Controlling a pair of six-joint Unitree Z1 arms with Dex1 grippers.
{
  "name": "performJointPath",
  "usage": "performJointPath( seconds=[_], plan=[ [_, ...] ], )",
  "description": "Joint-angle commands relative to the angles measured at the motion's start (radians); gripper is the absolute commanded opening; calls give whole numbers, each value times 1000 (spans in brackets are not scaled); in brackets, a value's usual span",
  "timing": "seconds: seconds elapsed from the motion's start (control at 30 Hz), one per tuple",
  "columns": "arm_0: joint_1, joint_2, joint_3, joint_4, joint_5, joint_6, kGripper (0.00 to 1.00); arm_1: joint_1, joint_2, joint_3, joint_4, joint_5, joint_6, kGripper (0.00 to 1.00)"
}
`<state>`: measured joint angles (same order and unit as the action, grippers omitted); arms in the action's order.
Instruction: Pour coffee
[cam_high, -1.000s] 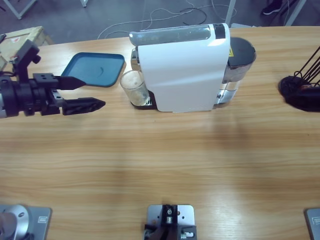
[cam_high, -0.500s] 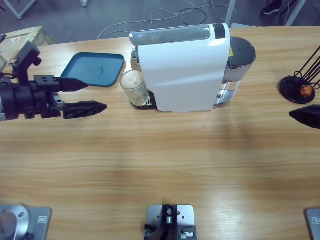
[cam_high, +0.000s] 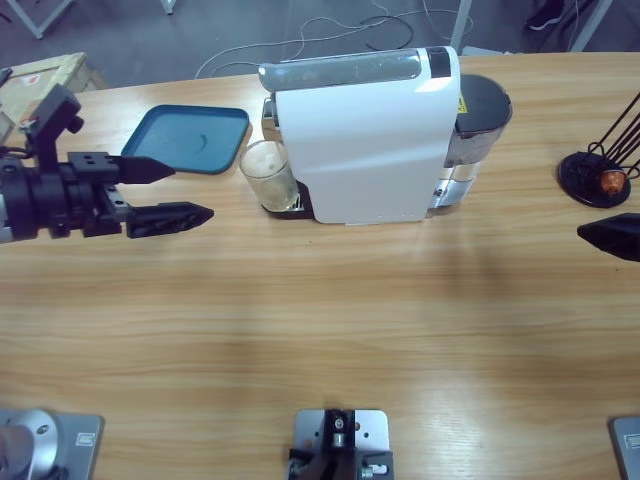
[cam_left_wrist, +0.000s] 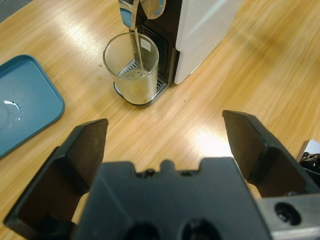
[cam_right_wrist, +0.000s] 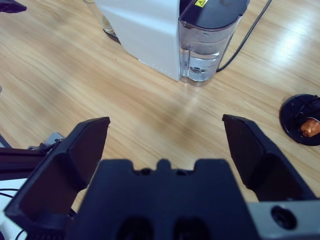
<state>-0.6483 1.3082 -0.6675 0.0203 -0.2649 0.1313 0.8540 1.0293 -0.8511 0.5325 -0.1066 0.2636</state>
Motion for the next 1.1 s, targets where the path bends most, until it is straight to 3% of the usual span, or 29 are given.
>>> performJointPath(
  seconds=[0.03, 1.1],
  plan=[
    [-10, 9, 22, 9, 13, 7, 996, 10, 21, 13, -11, 10, -3, 1000],
    [-10, 12, 22, 10, 28, 12, 996, 10, 40, 17, -23, 25, 0, 1000]
  ],
)
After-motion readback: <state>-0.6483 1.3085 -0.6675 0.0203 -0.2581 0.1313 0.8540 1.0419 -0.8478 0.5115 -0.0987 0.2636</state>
